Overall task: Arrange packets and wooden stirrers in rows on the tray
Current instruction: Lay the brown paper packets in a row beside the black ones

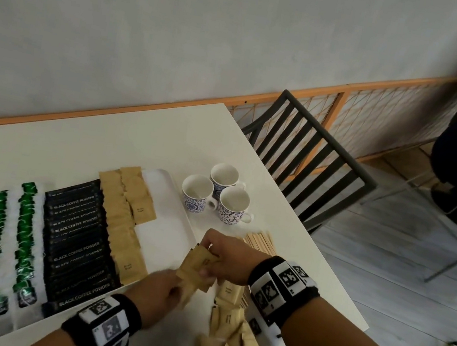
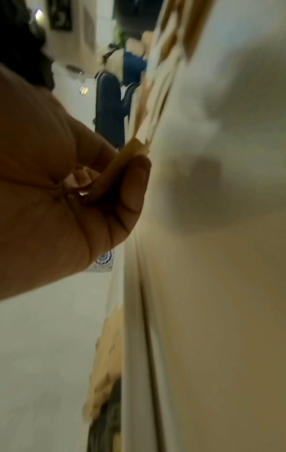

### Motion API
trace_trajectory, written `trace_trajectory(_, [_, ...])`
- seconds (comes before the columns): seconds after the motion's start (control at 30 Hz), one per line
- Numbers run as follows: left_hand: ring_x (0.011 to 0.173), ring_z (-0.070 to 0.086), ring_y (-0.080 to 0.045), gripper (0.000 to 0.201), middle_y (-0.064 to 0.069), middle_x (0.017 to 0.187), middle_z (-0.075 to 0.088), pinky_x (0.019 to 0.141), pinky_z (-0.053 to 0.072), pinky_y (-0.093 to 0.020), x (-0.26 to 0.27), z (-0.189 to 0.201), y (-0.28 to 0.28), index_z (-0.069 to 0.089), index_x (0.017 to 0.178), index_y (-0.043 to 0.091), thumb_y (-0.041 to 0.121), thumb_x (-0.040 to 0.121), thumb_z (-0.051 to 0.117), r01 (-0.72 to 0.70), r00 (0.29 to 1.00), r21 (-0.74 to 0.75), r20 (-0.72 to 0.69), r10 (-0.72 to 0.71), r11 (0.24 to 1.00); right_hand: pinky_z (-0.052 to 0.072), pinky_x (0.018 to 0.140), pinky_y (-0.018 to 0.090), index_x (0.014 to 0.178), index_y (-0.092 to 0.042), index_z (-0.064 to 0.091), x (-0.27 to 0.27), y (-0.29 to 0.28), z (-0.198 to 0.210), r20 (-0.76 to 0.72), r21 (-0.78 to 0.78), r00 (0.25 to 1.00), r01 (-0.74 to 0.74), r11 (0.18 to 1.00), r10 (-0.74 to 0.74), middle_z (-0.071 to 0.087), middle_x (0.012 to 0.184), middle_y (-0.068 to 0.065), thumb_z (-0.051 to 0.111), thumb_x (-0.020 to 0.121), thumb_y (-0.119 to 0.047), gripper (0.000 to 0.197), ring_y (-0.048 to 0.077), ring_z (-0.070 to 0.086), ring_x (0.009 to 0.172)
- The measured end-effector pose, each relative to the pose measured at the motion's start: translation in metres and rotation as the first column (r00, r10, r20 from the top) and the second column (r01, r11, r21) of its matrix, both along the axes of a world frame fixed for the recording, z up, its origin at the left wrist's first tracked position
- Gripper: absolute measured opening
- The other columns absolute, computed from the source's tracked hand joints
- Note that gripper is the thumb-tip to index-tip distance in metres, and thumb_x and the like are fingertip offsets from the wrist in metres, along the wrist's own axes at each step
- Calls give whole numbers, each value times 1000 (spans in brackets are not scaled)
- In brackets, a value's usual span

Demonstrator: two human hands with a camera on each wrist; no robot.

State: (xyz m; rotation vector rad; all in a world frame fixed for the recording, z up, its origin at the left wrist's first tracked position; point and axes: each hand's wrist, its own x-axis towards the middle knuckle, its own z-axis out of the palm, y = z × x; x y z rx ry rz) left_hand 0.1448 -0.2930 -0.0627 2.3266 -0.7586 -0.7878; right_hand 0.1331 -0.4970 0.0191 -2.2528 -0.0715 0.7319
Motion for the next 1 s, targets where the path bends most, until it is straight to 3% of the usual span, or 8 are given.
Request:
trace_trajectory(0.1, [67,63,-6,24,1,78,68,64,54,-26,10,24,14,69,85,23,9,91,50,-268,955,-242,-195,224,932,51,65,29,101,-20,48,6,6,9,12,60,999,-31,998,31,65,92,3,67,88,-15,24,16,62,66])
trace_trajectory(0.23, [92,69,-24,43,-11,101,73,82,55,-36,23,54,34,70,110,12,33,80,48,-562,769,-351,-555,317,749,51,64,24,101,-20,57,18,27,15,49,37,993,-114,993,112,69,85,2,69,86,-16,20,9,62,60])
trace_trajectory(0.3, [88,68,-16,38,0,92,74,82,52,-30,25,61,42,74,99,23,51,80,56,-511,814,-325,-480,327,796,53,68,26,102,-19,60,25,40,17,70,25,988,-138,990,136,71,86,5,67,83,-12,21,10,62,63])
trace_trajectory(0.37, [76,66,-6,16,10,79,73,73,53,-28,25,65,49,74,84,28,43,80,70,-443,884,-274,-289,366,854,50,64,23,100,-19,62,32,52,18,107,18,983,-154,988,151,70,85,6,69,79,-12,23,11,60,65])
trace_trajectory(0.43, [77,68,-5,4,12,82,73,76,55,-31,28,67,56,73,84,28,32,82,73,-414,907,-243,-198,373,877,48,61,22,100,-17,65,40,63,18,152,31,975,-166,986,159,70,83,5,73,78,-16,23,11,59,66])
trace_trajectory(0.6, [87,71,-13,20,4,92,75,79,55,-33,32,68,85,75,89,28,38,73,78,-506,846,-273,-340,410,818,51,66,34,87,-10,68,62,86,1,131,195,991,-63,979,38,64,75,1,81,75,-26,24,14,56,66])
trace_trajectory(0.73, [91,71,-17,17,0,95,76,73,53,-24,39,68,101,73,101,15,19,85,70,-598,780,-287,-424,461,748,48,66,34,83,-3,66,78,107,-11,4,431,997,70,899,-80,61,71,6,75,82,-30,28,19,54,65])
trace_trajectory(1.0, [89,71,-10,14,7,94,76,77,54,-26,56,67,123,72,101,23,22,87,69,-584,794,-260,-380,474,769,48,63,28,77,-20,66,104,127,-6,27,388,1000,4,922,-16,62,68,-3,65,91,-30,17,12,59,65])
